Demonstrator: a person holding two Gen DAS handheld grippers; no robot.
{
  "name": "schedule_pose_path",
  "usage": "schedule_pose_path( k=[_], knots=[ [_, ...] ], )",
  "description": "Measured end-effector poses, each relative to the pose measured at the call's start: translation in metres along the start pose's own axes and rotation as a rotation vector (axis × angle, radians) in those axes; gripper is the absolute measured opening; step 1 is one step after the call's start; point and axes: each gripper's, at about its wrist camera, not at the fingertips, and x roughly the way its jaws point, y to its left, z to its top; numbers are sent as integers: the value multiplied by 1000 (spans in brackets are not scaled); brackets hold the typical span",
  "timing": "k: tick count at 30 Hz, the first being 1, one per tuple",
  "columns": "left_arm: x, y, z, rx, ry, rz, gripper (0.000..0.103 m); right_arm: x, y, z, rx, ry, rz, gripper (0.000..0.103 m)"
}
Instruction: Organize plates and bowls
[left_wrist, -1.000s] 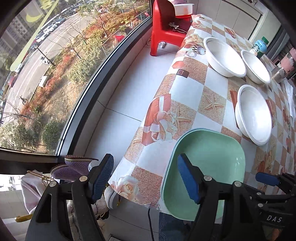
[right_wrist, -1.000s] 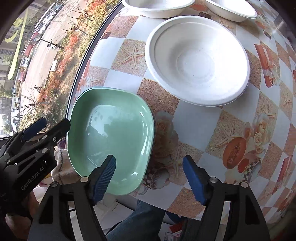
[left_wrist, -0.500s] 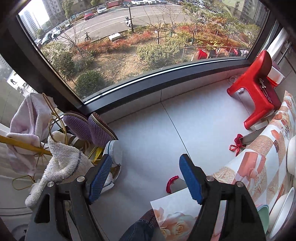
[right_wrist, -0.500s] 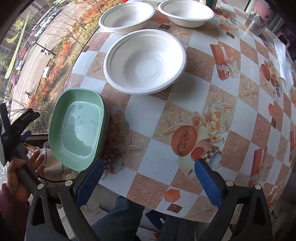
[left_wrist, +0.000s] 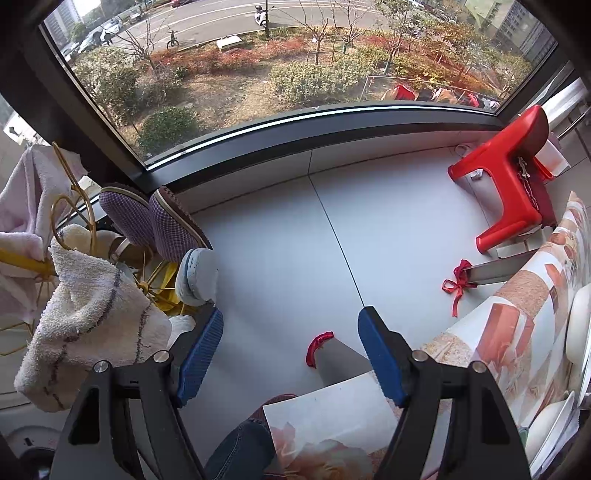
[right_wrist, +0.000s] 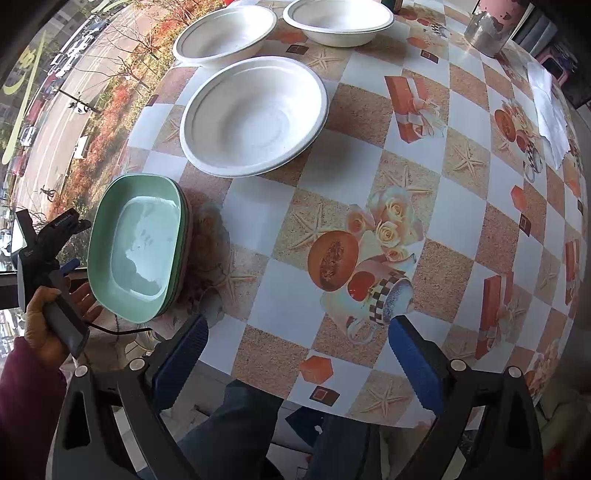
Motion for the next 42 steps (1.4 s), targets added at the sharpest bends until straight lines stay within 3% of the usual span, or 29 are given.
schedule_pose_path(
  k=[12, 24, 30, 33, 36, 42],
  knots=[
    [2, 7, -5, -23, 23, -11, 79, 14, 13, 12, 26, 2, 17, 99],
    [16, 9, 16, -34, -2, -11, 79, 15, 10, 10, 33, 15, 12, 99],
    [34, 23, 20, -83, 49, -8, 79, 18, 9, 7, 37, 28, 14, 99],
    [43, 24, 18, -92, 76, -23, 79, 18, 11, 6, 31, 30, 15, 99],
    [41, 23, 20, -79, 52, -26, 79, 18, 12, 5, 24, 27, 11, 99],
    [38, 13, 30, -32, 47, -105, 79, 21, 10, 2, 41, 40, 8, 99]
  ],
)
